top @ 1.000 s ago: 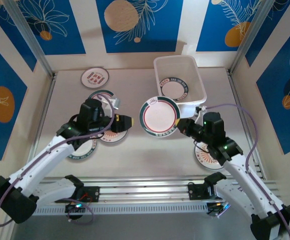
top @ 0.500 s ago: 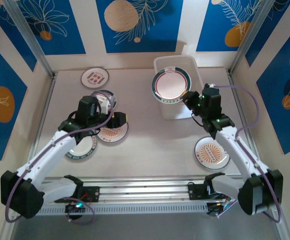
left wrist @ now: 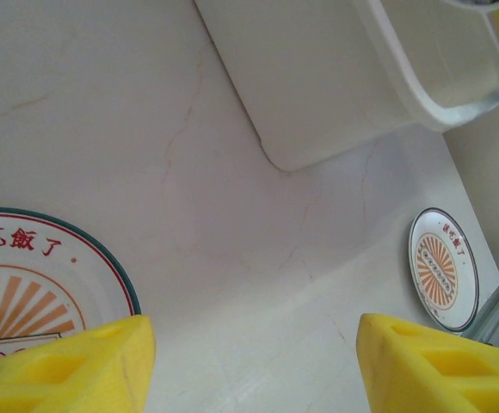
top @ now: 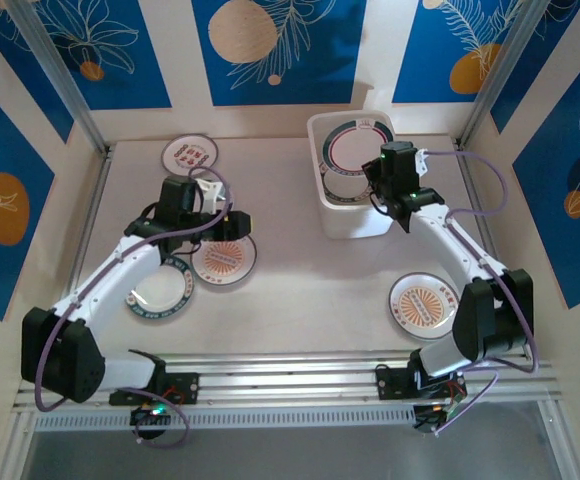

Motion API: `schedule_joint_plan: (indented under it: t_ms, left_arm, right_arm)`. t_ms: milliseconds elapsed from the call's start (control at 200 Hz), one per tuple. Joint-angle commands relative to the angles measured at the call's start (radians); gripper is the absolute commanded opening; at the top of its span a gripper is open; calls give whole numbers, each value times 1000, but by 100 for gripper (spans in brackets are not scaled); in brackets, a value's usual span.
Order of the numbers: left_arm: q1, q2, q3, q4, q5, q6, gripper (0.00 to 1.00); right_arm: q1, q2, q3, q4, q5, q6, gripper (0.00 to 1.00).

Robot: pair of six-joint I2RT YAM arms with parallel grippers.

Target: Place the plates into the plastic bin on the countertop

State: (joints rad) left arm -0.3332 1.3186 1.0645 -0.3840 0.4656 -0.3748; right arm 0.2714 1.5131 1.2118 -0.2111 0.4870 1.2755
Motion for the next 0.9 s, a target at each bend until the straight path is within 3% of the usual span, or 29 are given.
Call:
schedule_joint_plan:
  t_ms: [0,395,895]
  left_arm:
    - [26,8,56,-68,26,51,64]
    - [49,25,90,-110,13,43,64]
    - [62,30,162,-198,-32,64,64]
  right_arm:
    - [10,31,58,-40,76,74,0]
    - [13,160,153,-144,113,136,0]
    - [18,381,392,-312,108,186,0]
